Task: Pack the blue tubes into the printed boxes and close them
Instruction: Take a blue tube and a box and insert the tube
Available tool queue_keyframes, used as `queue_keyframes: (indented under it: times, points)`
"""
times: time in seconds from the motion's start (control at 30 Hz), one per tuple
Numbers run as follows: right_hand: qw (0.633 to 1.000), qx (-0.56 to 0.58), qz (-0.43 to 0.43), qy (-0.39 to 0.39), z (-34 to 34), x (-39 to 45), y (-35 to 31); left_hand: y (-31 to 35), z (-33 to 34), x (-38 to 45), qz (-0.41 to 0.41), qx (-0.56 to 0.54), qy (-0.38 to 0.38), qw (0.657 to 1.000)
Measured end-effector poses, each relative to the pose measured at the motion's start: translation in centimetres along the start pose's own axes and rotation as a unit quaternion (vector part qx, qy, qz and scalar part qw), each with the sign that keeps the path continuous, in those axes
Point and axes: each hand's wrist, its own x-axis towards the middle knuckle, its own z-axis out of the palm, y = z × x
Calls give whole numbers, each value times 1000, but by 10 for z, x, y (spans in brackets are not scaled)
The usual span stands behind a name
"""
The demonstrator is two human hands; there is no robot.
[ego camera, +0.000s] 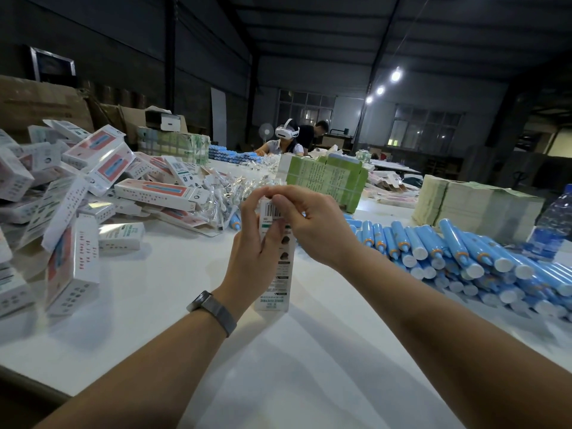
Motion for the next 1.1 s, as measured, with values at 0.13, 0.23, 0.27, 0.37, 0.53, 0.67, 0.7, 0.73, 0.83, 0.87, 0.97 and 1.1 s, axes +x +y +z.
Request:
queue_keyframes:
  times: [0.13,0.23,0.27,0.37,0.53,0.67,0.7,0.73,0.83,0.87,0.97,1.1]
  points:
    - [997,-71,-33,-17,3,-3,-1,-2,-1,-1,-8,-7,2,1000]
    - [998,-54,-12,-24,5,-5,1,0,0,-2,-17,-19,-3,1000]
    - [999,-39,-6,-23,5,-5,1,0,1,-2,-17,-22,-2,1000]
    - [1000,-9,3,-3,7,-8,1,-1,1,-2,-18,-26,-1,999]
    - [999,19,18,32,12,-10,4,2,0,0,-17,-43,-12,999]
    - [999,1,23,27,14,-9,5,1,-1,0,-24,-67,-9,997]
    - [999,-14,31,20,15,-9,6,0,-1,-1,-32,-76,-9,997]
    - [999,-29,42,11,16,-9,8,0,-2,-2,-42,-79,-7,996]
    - [997,-59,58,9,20,-8,10,-2,-6,-1,-56,-39,9,998]
    - [995,-74,55,23,22,-10,10,-2,-7,-1,-57,-19,14,998]
    - [994,-70,62,56,30,-20,11,-3,-7,-1,-57,0,25,998]
    - [995,-13,93,26,28,-34,11,-1,-7,-2,-58,-53,-2,997]
